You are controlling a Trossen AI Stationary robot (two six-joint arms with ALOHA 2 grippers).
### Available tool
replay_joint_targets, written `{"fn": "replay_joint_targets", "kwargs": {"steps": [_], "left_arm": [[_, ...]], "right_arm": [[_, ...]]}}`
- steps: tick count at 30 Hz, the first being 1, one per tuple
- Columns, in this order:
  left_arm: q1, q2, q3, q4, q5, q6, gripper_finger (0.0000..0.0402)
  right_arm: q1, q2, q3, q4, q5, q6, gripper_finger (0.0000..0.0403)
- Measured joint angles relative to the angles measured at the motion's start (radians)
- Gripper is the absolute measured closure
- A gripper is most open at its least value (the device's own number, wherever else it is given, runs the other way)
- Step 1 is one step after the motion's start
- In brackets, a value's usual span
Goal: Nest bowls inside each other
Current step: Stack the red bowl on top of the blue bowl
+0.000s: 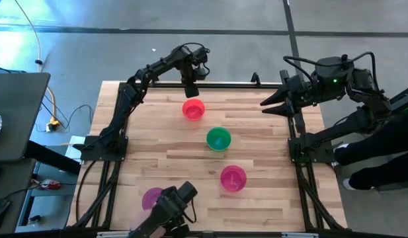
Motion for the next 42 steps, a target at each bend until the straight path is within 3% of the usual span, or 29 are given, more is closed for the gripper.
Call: {"fn": "replay_joint_targets", "kwargs": {"steps": [20, 33, 42], "left_arm": [[-0.059, 0.102, 0.000, 0.018, -0.026, -0.027, 0.0232], [-0.060, 0.102, 0.000, 0.023, -0.025, -0.039, 0.0275], [-0.084, 0.102, 0.000, 0.023, -0.012, -0.036, 0.0284]], "right_arm": [[0.000, 0.000, 0.000, -0.026, -0.006, 0.027, 0.0304], [0.000, 0.000, 0.000, -0.022, -0.006, 0.027, 0.0304], [0.000, 0.000, 0.000, -0.022, -0.006, 0.027, 0.0304]]}}
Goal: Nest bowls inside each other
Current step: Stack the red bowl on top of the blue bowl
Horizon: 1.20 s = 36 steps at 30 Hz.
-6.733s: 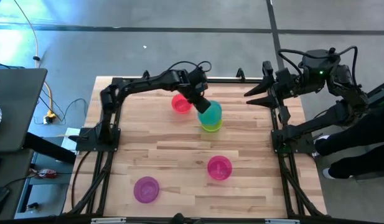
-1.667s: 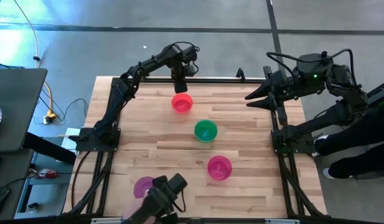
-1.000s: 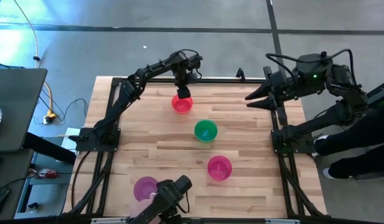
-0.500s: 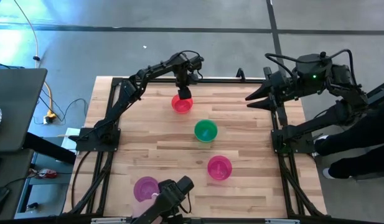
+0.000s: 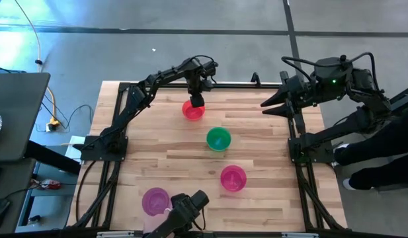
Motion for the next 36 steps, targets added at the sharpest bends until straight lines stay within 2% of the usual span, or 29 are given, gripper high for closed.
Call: {"fn": "replay_joint_targets", "kwargs": {"steps": [16, 19, 24, 36], "left_arm": [[-0.041, 0.070, -0.001, -0.010, -0.007, -0.007, 0.0286], [-0.044, 0.069, 0.000, 0.000, -0.036, -0.006, 0.0310], [-0.040, 0.069, 0.000, -0.023, -0.053, -0.006, 0.0389], [-0.042, 0.036, 0.007, -0.045, -0.042, -0.009, 0.0400]], "right_arm": [[0.000, 0.000, 0.000, 0.000, 0.000, 0.023, 0.0304], [0.000, 0.000, 0.000, 0.000, 0.000, 0.021, 0.0304], [0.000, 0.000, 0.000, 0.000, 0.000, 0.011, 0.0304], [0.000, 0.000, 0.000, 0.001, 0.001, -0.003, 0.0304]]}}
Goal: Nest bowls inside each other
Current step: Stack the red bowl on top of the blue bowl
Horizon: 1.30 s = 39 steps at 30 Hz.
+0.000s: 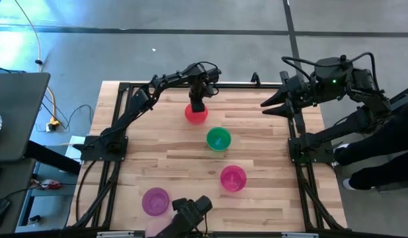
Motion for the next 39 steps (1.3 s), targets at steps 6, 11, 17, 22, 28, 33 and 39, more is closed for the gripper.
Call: {"fn": "replay_joint_targets", "kwargs": {"steps": [6, 11, 17, 22, 28, 33, 39], "left_arm": [[-0.008, -0.032, 0.001, -0.042, 0.040, -0.015, 0.0401], [-0.021, -0.068, 0.001, -0.049, 0.085, -0.035, 0.0401], [-0.063, -0.094, 0.025, -0.075, 0.115, -0.089, 0.0401], [-0.118, -0.100, 0.063, -0.066, 0.151, -0.128, 0.0401], [-0.180, -0.101, 0.062, -0.065, 0.168, -0.173, 0.0402], [-0.220, -0.101, 0.062, -0.036, 0.168, -0.219, 0.0402], [-0.242, -0.101, 0.062, 0.087, 0.238, -0.347, 0.0402]], "right_arm": [[0.000, 0.000, 0.000, 0.004, 0.000, -0.023, 0.0304], [0.000, 0.000, 0.000, 0.017, 0.000, -0.050, 0.0304], [0.000, 0.000, 0.000, 0.021, 0.001, -0.070, 0.0304], [0.000, 0.000, 0.000, 0.022, 0.008, -0.072, 0.0304], [0.000, 0.001, 0.000, 0.023, 0.008, -0.072, 0.0304], [0.000, 0.001, 0.000, 0.023, 0.008, -0.080, 0.0304], [0.000, 0.001, 0.000, 0.023, 0.008, -0.080, 0.0304]]}}
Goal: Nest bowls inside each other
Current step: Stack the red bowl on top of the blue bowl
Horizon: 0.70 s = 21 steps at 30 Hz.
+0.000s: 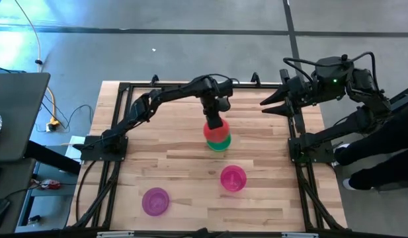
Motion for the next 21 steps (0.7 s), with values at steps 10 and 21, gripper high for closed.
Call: {"fn": "replay_joint_targets", "kwargs": {"steps": [10, 21], "left_arm": [[-0.035, 0.000, 0.000, 0.102, 0.038, -0.149, 0.0401], [-0.061, 0.013, -0.001, 0.108, -0.015, -0.201, 0.0401]], "right_arm": [[0.000, 0.000, 0.000, 0.000, 0.000, 0.000, 0.0304], [0.000, 0.000, 0.000, 0.000, -0.011, 0.000, 0.0304]]}}
